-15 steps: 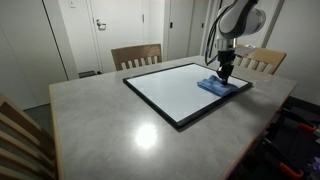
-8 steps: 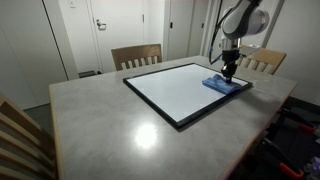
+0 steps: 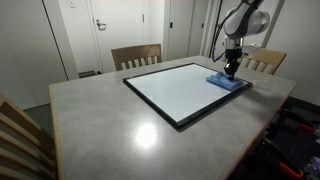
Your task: Use the blue towel to wipe the whiteboard
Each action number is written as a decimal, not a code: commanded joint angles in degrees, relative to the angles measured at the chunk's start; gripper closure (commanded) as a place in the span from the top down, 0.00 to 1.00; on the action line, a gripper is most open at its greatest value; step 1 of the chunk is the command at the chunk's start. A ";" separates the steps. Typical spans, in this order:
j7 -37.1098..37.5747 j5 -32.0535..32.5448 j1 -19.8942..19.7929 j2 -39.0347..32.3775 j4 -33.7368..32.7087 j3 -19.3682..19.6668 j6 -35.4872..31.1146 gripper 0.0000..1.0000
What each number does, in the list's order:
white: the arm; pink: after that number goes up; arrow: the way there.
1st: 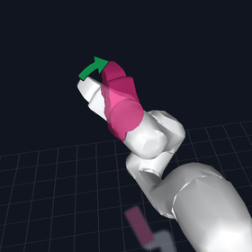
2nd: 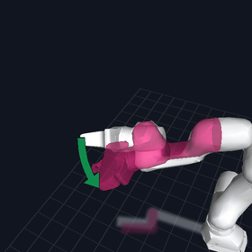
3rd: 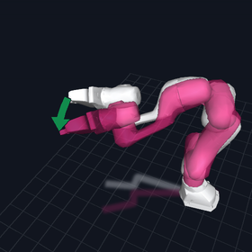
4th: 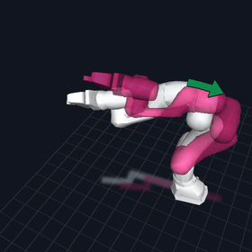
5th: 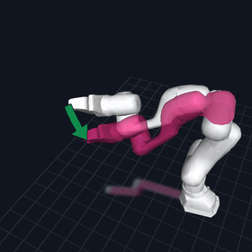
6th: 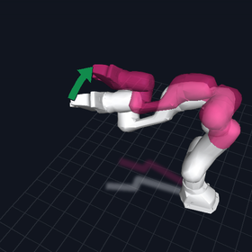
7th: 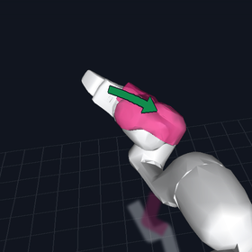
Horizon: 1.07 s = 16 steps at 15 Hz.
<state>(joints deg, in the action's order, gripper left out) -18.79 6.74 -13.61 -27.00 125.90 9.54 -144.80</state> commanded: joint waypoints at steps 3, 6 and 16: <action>-1.91 2.02 -2.32 -3.33 -3.97 0.42 -0.33 0.01; -2.11 2.65 -2.91 -3.68 -4.56 0.81 -0.33 0.01; -2.48 6.55 -3.72 -1.07 -3.07 2.83 -0.75 0.43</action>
<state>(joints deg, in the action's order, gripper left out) -19.82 12.08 -16.59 -29.01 122.27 13.00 -144.80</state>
